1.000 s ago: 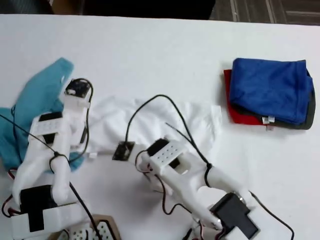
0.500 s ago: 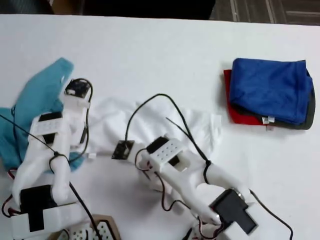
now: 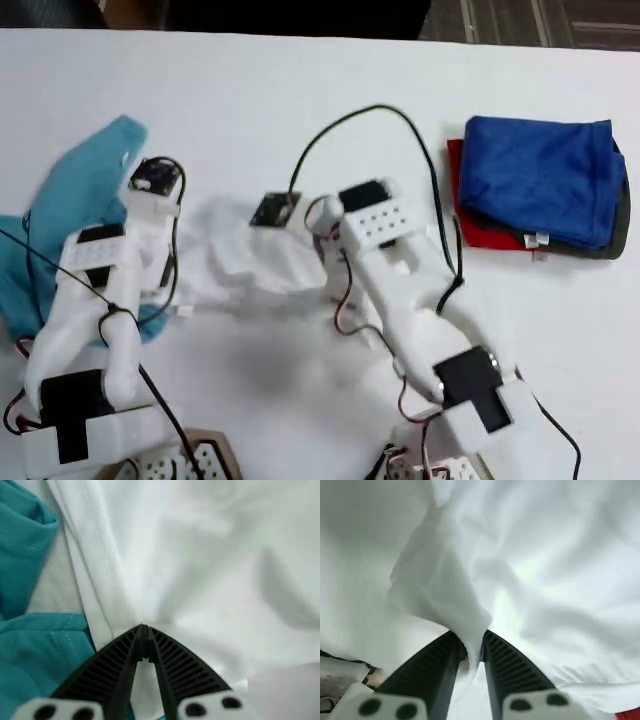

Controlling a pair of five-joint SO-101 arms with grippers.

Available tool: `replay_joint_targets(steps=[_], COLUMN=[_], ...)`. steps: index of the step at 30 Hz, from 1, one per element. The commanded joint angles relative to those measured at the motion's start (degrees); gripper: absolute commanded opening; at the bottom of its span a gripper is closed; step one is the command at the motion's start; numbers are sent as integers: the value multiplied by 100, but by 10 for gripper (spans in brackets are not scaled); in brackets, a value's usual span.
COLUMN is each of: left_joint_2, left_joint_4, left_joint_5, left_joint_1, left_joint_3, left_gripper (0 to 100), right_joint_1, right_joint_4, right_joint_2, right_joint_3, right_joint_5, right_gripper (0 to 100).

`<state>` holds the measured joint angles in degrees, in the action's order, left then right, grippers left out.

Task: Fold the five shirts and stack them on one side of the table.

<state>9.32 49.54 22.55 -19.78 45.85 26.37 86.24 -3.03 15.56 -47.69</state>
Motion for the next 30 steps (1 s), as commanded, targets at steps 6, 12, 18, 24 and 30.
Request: replay_joint_targets(steps=[6, 12, 18, 24, 30], left_joint_2=[114, 114, 114, 114, 114], left_joint_4=[-88, -97, -97, -97, -97], left_joint_5=[-62, -53, -53, -53, -53], left_joint_1=[26, 26, 26, 26, 26], left_joint_3=[-22, 48, 48, 48, 48], left_gripper=[28, 28, 28, 28, 28], right_joint_1=[-251, -365, -681, -998, -549], right_joint_4=[57, 611, 945, 1024, 1182], right_joint_2=[-1587, -2589, -2818, -2809, -1895], right_joint_3=[-2013, -3218, -4158, -4554, -3771], right_joint_5=[-62, -53, -53, -18, 536], right_gripper=[20, 34, 190, 170, 9])
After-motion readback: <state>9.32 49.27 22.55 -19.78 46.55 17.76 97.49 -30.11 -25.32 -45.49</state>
